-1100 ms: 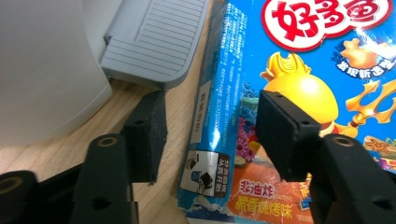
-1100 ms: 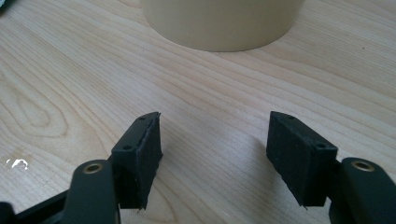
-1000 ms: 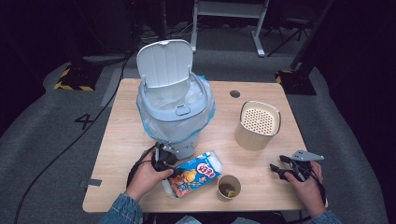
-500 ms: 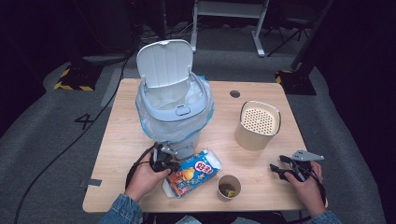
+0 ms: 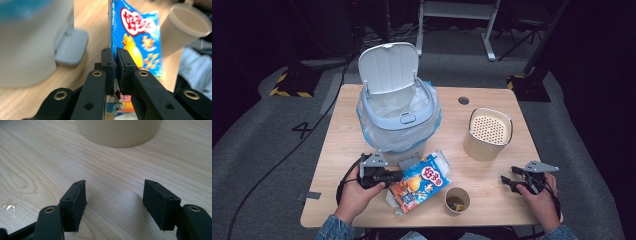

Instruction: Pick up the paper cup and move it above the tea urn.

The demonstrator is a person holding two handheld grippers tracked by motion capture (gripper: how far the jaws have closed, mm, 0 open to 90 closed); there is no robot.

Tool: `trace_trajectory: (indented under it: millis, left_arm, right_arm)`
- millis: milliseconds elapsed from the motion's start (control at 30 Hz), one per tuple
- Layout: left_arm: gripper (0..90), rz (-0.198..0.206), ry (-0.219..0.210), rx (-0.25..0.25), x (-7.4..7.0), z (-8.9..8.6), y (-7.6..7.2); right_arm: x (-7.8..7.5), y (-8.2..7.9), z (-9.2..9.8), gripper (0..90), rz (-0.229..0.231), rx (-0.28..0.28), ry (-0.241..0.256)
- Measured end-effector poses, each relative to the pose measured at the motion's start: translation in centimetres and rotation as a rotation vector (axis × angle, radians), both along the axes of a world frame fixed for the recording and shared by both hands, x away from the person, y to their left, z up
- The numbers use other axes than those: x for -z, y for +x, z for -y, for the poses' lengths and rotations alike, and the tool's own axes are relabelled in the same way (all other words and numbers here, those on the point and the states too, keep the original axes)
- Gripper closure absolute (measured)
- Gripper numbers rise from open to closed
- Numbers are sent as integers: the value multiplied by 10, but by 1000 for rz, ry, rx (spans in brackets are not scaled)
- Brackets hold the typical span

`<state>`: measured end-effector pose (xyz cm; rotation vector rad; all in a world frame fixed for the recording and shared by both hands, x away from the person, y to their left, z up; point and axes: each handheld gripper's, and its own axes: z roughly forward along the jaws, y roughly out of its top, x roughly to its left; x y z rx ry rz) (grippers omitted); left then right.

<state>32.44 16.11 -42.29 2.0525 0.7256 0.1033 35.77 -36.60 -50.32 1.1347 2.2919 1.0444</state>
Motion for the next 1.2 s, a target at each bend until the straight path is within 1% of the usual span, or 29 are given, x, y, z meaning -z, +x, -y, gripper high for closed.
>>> trace_trajectory:
  millis: [33,100,200,233,300,467,567,600,633,833,900,967,1033,1200]
  left_arm:
    - [854,24,-16,-1,-4,-1,-1]
    - [856,55,-54,1,-13,-3,-3]
    - [858,103,-94,7,-25,-4,-5]
    - [859,114,-109,6,-29,-4,-6]
    - [859,137,-124,8,-37,-4,-5]
    - [860,191,-184,24,-59,-3,-3]
    - [860,223,-210,25,-72,-1,-1]
    - [861,239,-213,25,-76,-1,0]
    - [861,245,-221,23,-80,-1,1]
    - [862,298,-237,12,-103,-1,8]
    - [863,309,-249,10,-109,-1,10]
    - [863,325,-252,-1,-115,0,11]
    - [863,337,-264,-11,-120,0,13]
    - [863,355,-287,-24,-131,1,15]
  right_arm:
    - [0,0,0,357,0,0,0]
    - [0,0,0,357,0,0,0]
    - [0,0,0,356,0,0,0]
    - [0,0,0,357,0,0,0]
    - [0,0,0,357,0,0,0]
    - [0,0,0,357,0,0,0]
    - [0,0,0,356,1,0,-1]
    - [0,0,0,355,1,1,-2]
    - [0,0,0,355,2,0,-3]
    - [0,0,0,354,5,0,-7]
    - [0,0,0,354,2,1,-3]
    - [0,0,0,353,3,1,-4]
    - [0,0,0,353,3,1,-5]
    - [0,0,0,354,3,1,-4]
